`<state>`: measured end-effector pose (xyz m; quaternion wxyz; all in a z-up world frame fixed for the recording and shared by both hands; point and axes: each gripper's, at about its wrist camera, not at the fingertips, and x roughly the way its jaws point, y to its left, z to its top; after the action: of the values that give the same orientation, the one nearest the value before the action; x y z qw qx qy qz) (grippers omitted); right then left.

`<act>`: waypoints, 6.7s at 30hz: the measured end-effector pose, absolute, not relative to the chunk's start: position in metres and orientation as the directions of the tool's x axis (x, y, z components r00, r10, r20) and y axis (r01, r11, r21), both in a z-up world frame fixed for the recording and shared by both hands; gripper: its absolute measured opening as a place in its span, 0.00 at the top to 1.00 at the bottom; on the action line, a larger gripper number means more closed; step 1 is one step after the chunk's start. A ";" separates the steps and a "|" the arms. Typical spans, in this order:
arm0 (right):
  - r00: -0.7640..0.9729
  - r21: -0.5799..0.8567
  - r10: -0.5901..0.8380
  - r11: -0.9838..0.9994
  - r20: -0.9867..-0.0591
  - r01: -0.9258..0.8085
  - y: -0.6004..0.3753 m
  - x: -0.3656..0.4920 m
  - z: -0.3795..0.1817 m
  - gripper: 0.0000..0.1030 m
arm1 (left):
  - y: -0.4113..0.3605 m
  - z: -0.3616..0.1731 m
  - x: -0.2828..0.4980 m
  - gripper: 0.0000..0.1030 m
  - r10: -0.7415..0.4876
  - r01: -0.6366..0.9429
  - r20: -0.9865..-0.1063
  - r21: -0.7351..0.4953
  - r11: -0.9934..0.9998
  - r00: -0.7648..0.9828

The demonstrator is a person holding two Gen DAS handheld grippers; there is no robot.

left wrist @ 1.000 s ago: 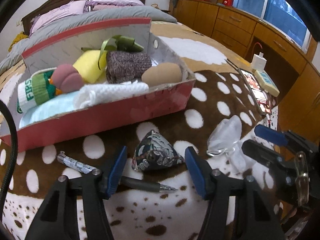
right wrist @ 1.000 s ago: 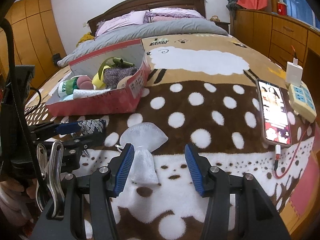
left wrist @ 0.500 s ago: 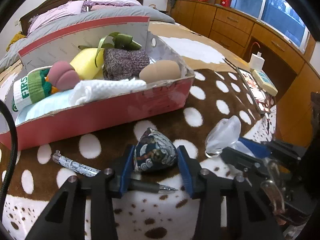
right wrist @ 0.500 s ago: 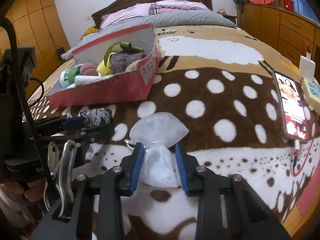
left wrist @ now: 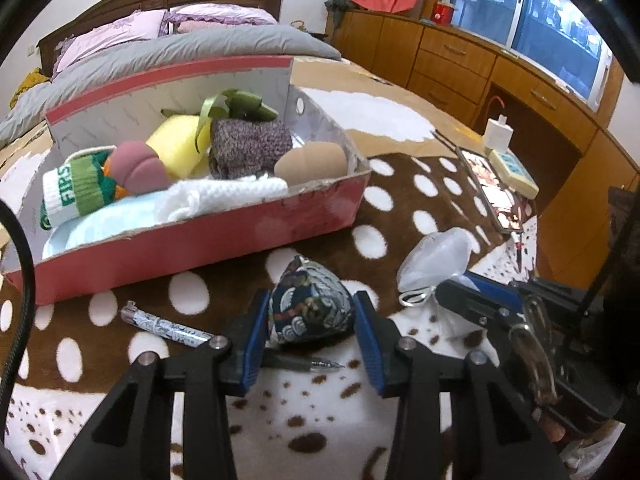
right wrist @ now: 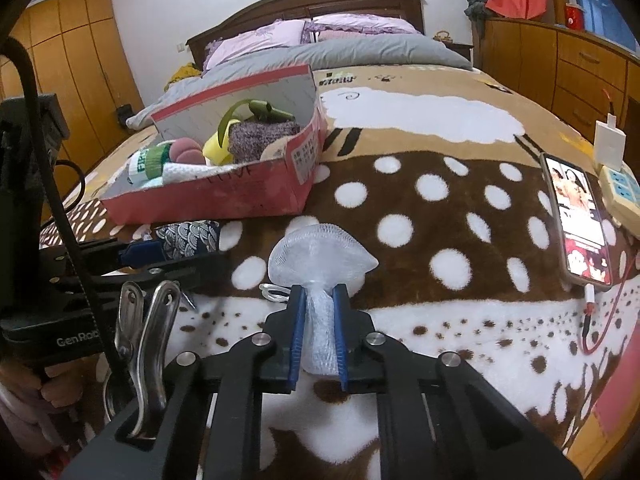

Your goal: Organize soft objects

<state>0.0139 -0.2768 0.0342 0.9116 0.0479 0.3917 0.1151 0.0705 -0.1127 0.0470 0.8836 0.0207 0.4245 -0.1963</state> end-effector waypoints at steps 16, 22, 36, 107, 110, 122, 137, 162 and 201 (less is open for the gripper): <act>0.702 0.189 0.280 0.960 -0.655 -0.207 -0.266 0.007 0.063 0.87 | -0.070 0.085 0.047 0.58 -0.342 0.330 -0.691 -0.157 0.931 0.636; 0.701 0.180 0.289 0.957 -0.652 -0.227 -0.257 0.007 0.067 0.87 | -0.051 0.093 0.046 0.58 -0.322 0.294 -0.676 -0.160 0.942 0.663; 0.709 0.157 0.301 0.952 -0.637 -0.263 -0.239 0.016 0.082 0.87 | -0.022 0.102 0.054 0.58 -0.277 0.230 -0.651 -0.160 0.960 0.706; 0.688 0.127 0.269 0.960 -0.674 -0.251 -0.184 0.116 0.062 0.59 | 0.018 0.067 0.148 0.32 -0.129 0.037 -0.700 -0.145 0.989 0.702; 0.702 0.125 0.277 0.957 -0.656 -0.261 -0.183 0.110 0.070 0.51 | 0.017 0.075 0.141 0.27 -0.122 0.034 -0.686 -0.140 0.990 0.718; 0.748 0.144 0.298 0.953 -0.593 -0.266 -0.182 0.078 0.105 0.36 | 0.019 0.106 0.103 0.05 -0.118 0.032 -0.636 -0.145 0.989 0.762; 0.742 0.110 0.220 0.975 -0.633 -0.195 -0.192 0.024 0.085 0.28 | 0.006 0.087 0.059 0.01 -0.084 0.025 -0.665 -0.098 0.995 0.742; 0.674 0.096 0.172 0.984 -0.718 -0.149 -0.193 0.041 0.028 0.28 | 0.001 0.027 0.072 0.01 -0.085 0.023 -0.745 -0.094 0.995 0.662; 0.668 0.101 0.171 0.985 -0.724 -0.143 -0.193 0.041 0.025 0.28 | 0.002 0.027 0.072 0.01 -0.075 0.005 -0.741 -0.097 0.995 0.667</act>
<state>0.0410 -0.1935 0.0254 0.9131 0.0180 0.3982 0.0859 0.0724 0.0023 0.0267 0.9120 -0.0431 0.4073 -0.0220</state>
